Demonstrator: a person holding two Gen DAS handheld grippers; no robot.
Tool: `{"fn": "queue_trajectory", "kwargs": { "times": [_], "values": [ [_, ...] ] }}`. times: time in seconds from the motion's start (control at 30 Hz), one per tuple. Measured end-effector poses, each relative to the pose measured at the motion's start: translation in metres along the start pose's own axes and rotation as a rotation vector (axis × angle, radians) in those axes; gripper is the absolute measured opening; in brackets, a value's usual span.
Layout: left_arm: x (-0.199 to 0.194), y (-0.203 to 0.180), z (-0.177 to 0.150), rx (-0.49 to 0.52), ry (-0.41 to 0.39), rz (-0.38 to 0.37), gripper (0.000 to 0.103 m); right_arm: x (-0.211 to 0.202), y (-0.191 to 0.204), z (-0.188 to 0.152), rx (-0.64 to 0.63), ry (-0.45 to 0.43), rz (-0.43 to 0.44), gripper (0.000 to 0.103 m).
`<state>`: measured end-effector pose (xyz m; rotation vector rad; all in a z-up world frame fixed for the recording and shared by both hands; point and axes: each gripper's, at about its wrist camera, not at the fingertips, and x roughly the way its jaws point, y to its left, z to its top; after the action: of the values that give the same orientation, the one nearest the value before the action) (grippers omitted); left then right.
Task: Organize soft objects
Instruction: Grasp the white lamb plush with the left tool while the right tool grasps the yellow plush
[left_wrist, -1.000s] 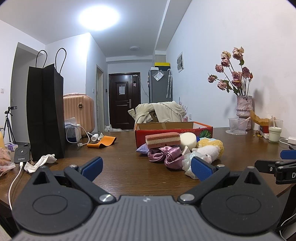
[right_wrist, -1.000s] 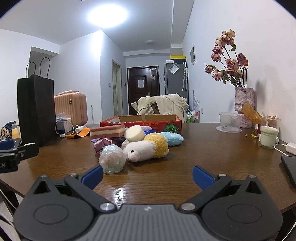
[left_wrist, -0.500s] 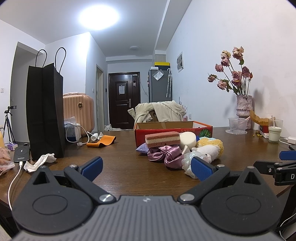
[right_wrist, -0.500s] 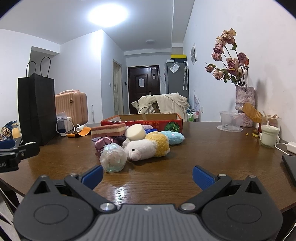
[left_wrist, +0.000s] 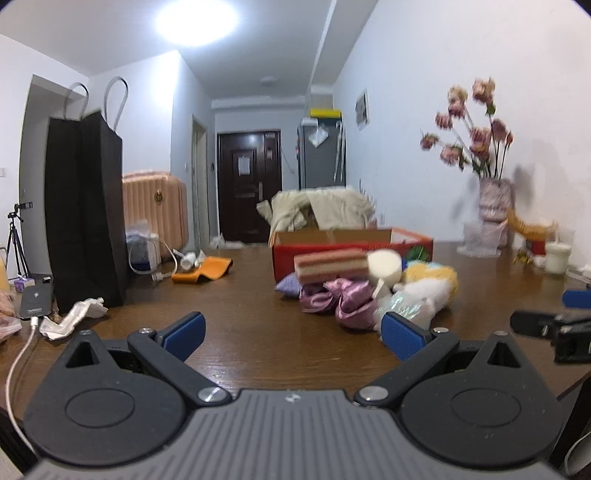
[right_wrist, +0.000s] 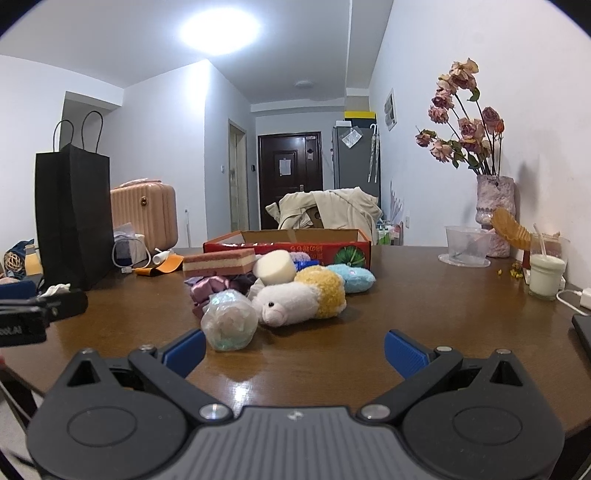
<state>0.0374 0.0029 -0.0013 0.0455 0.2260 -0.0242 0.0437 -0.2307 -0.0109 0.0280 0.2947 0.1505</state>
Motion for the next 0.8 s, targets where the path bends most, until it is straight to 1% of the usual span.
{"fn": "queue_trajectory", "kwargs": {
  "times": [0.13,0.2,0.3,0.37,0.43,0.47,0.53,0.57,0.6,0.63,0.7,0.73,0.77,0.8],
  "values": [
    [0.027,-0.004,0.004,0.016,0.055,-0.041,0.103,0.024,-0.004,0.009,0.03,0.023,0.002,0.103],
    [0.042,-0.007,0.008,0.024,0.074,-0.05,0.103,0.039,-0.008,0.015,0.069,0.05,0.032,0.103],
    [0.067,-0.008,0.019,-0.022,0.134,-0.085,0.103,0.058,-0.013,0.025,0.118,0.068,0.09,0.096],
    [0.083,-0.008,0.027,-0.088,0.175,-0.134,0.103,0.074,-0.019,0.034,0.119,0.082,0.091,0.087],
    [0.092,-0.014,0.03,-0.116,0.197,-0.186,0.103,0.095,-0.031,0.045,0.128,0.101,0.079,0.082],
    [0.097,-0.019,0.032,-0.113,0.199,-0.196,0.101,0.105,-0.038,0.05,0.14,0.111,0.07,0.08],
    [0.105,-0.032,0.037,-0.09,0.193,-0.207,0.085,0.132,-0.051,0.061,0.14,0.148,0.072,0.079],
    [0.109,-0.039,0.04,-0.08,0.189,-0.219,0.083,0.143,-0.056,0.063,0.128,0.161,0.08,0.079],
    [0.115,-0.045,0.044,-0.075,0.189,-0.233,0.079,0.158,-0.06,0.067,0.116,0.18,0.093,0.079],
    [0.12,-0.05,0.048,-0.074,0.192,-0.25,0.075,0.173,-0.063,0.069,0.106,0.216,0.118,0.079],
    [0.133,-0.061,0.056,-0.077,0.209,-0.279,0.072,0.201,-0.068,0.068,0.124,0.3,0.155,0.074],
    [0.139,-0.067,0.059,-0.081,0.223,-0.292,0.071,0.211,-0.072,0.066,0.147,0.32,0.177,0.067],
    [0.145,-0.072,0.061,-0.083,0.238,-0.303,0.071,0.214,-0.077,0.066,0.188,0.317,0.204,0.055],
    [0.15,-0.076,0.064,-0.082,0.252,-0.315,0.071,0.212,-0.08,0.065,0.217,0.311,0.21,0.053]
  ]
}}
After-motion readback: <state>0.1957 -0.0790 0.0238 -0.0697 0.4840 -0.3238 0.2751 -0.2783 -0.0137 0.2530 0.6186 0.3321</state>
